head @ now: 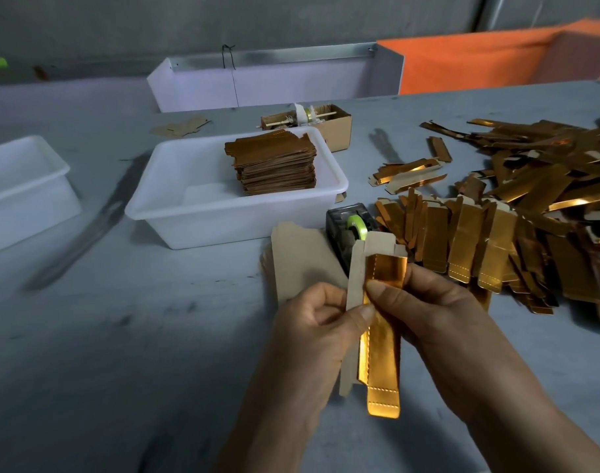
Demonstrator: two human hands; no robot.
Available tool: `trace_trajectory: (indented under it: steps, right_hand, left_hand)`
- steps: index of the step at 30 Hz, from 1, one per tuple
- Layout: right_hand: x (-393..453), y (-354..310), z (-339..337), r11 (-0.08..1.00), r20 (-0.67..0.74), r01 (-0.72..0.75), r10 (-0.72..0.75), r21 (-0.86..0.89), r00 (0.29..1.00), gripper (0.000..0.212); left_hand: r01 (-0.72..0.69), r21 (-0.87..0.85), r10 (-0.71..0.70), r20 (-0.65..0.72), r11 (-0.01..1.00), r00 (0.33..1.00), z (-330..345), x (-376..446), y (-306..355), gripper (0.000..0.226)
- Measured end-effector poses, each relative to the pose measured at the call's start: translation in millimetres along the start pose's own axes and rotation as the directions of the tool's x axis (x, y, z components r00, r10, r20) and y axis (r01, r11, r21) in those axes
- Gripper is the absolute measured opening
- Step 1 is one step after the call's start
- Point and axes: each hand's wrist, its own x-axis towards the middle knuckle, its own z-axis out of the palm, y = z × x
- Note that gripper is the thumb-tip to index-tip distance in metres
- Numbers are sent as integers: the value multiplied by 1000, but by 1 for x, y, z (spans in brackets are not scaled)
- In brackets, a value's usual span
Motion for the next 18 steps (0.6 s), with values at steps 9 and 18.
trace_trajectory:
  steps: [9,18]
  right_hand:
    - [3,3,0,996,-42,-67,70,65,997,30]
    - [8,-3,5,983,-56,-50,61,178,997,12]
  left_hand:
    - [-143,261,232,-352,955,907,13,-2,-9,12]
    - [-124,949,585,-73,290,808,39,-12,-5,32]
